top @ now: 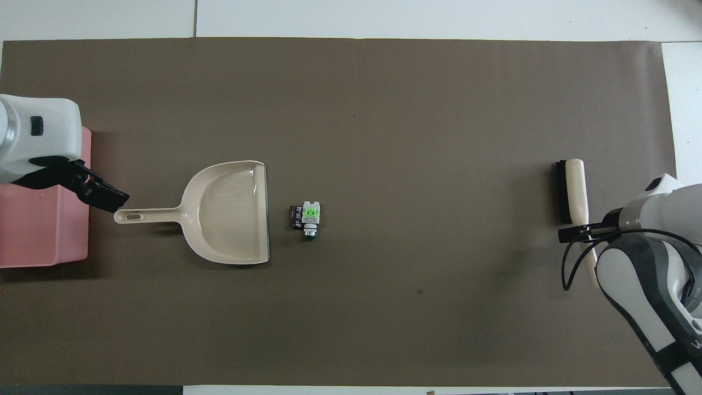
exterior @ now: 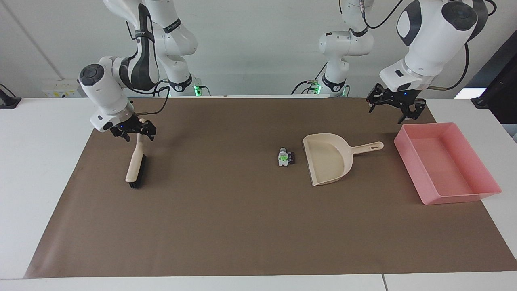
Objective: Clean e-waste and dump in bin
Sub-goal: 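Grasp the dustpan handle with the left gripper while the right gripper grasps the brush, then bring the dustpan and brush toward the green component from both sides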
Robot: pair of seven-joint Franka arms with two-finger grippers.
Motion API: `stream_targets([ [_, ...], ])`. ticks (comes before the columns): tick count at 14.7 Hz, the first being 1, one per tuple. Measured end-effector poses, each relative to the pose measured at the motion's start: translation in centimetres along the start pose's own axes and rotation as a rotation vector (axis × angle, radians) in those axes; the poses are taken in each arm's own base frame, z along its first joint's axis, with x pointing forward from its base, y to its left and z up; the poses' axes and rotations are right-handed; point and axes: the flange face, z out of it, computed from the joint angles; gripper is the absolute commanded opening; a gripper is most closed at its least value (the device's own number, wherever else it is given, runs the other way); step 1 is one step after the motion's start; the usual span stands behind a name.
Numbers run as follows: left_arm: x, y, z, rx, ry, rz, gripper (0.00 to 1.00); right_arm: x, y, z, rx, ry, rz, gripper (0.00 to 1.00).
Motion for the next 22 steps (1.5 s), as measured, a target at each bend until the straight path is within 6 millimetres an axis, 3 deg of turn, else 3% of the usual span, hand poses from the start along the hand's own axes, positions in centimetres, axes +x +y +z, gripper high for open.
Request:
stream_targets([
  [5,0.3,-0.1,8.6,-0.011,-0.014,0.21,0.99,-0.8,1.2,0.9,0.006,-0.014,0.024,0.92],
  [8,0.8,-0.4,11.4,0.031,0.001,0.306,0.99,-0.8,1.2,0.9,0.006,-0.014,0.06,0.82],
  [11,1.5,-0.7,14.9,0.047,0.008,0.445,0.98,-0.9,1.2,1.0,0.006,-0.017,0.068,0.64],
  [14,2.1,0.7,17.5,0.053,-0.037,0.528,0.98,-0.9,1.2,1.1,0.007,-0.02,0.07,0.51],
  [15,2.2,1.1,18.1,0.073,-0.061,0.557,0.98,-0.9,1.2,1.1,0.007,-0.021,0.07,0.4],
  [17,1.7,1.8,19.8,0.081,-0.096,0.588,0.98,-1.0,1.2,1.2,0.008,-0.026,0.071,0.03],
  [22,0.4,2.2,22.1,0.07,-0.123,0.612,0.98,-1.1,1.1,1.2,0.011,-0.039,0.08,0.0],
])
